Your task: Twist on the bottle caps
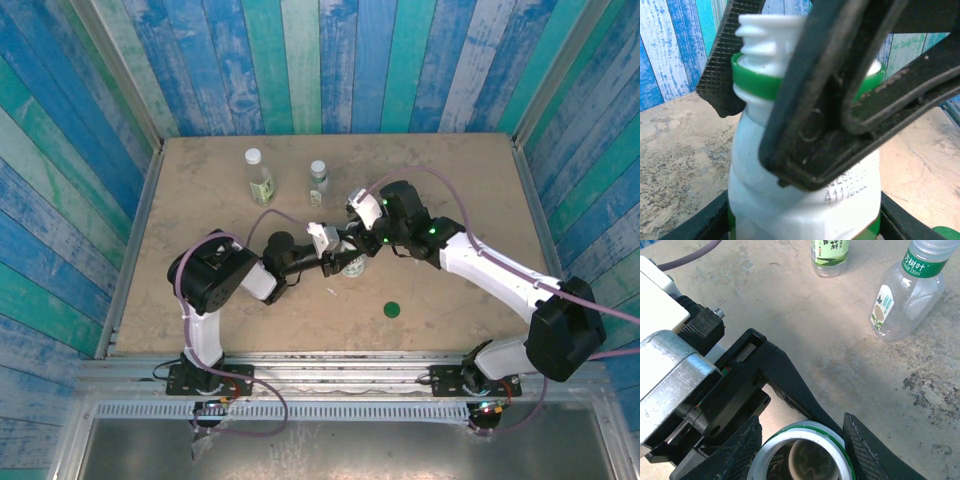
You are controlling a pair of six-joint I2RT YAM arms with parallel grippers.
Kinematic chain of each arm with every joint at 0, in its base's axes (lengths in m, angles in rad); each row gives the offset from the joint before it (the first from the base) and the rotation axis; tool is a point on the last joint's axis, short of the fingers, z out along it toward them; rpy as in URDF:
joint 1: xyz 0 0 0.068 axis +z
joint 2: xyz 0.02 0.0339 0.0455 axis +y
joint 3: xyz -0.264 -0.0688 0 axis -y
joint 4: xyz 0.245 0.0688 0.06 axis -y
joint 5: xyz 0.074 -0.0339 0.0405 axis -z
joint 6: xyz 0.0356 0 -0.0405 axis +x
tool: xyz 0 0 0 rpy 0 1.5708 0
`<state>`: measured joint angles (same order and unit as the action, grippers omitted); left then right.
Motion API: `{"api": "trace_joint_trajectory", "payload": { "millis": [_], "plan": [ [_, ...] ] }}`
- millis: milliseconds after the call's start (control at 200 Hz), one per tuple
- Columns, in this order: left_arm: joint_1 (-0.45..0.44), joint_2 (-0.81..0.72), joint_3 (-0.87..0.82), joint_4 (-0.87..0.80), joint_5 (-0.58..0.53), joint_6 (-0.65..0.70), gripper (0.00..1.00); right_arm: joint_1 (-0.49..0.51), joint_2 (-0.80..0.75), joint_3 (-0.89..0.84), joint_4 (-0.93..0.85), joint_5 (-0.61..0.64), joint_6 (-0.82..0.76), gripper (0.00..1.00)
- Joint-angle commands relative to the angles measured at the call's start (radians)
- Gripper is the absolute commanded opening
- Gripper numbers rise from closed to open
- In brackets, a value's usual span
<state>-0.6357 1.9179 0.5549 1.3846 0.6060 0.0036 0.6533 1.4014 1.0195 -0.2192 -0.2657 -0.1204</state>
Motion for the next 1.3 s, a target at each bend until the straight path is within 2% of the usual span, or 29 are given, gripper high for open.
{"api": "trace_joint_trajectory", "payload": {
  "millis": [0, 120, 250, 385, 556, 666, 771, 961, 1111, 1297],
  "plan": [
    [-0.001, 0.019, 0.016, -0.004, 0.011, 0.009, 0.53, 0.008, -0.027, -0.016, -0.006, -0.006, 0.021, 0.5],
    [-0.001, 0.017, 0.012, -0.012, 0.016, 0.018, 0.53, 0.008, -0.097, -0.049, 0.028, 0.006, 0.041, 0.7],
    [0.0, 0.014, 0.002, -0.003, 0.021, 0.019, 0.53, 0.009, -0.216, -0.134, 0.097, 0.051, 0.092, 0.82],
    [-0.001, -0.008, -0.007, -0.024, 0.029, 0.037, 0.54, 0.014, -0.385, -0.255, 0.107, 0.153, 0.168, 0.85],
    [-0.001, -0.036, -0.021, -0.042, 0.032, 0.044, 0.54, 0.043, -0.553, -0.373, -0.068, 0.367, 0.329, 0.86],
    [-0.002, -0.049, -0.028, -0.042, 0.036, 0.038, 0.54, 0.112, -0.627, -0.457, -0.17, 0.505, 0.442, 0.86],
    [-0.001, -0.05, -0.036, -0.032, 0.033, 0.036, 0.54, 0.174, -0.676, -0.55, -0.186, 0.544, 0.539, 0.85],
    [-0.001, -0.05, -0.038, -0.038, 0.026, 0.038, 0.54, 0.266, -0.599, -0.637, -0.149, 0.568, 0.621, 0.75],
    [-0.001, -0.052, -0.039, -0.05, 0.019, 0.042, 0.54, 0.273, -0.443, -0.623, -0.095, 0.554, 0.621, 0.68],
    [-0.001, -0.057, -0.042, -0.062, 0.02, 0.049, 0.54, 0.273, -0.269, -0.591, -0.038, 0.517, 0.611, 0.65]
  ]
}}
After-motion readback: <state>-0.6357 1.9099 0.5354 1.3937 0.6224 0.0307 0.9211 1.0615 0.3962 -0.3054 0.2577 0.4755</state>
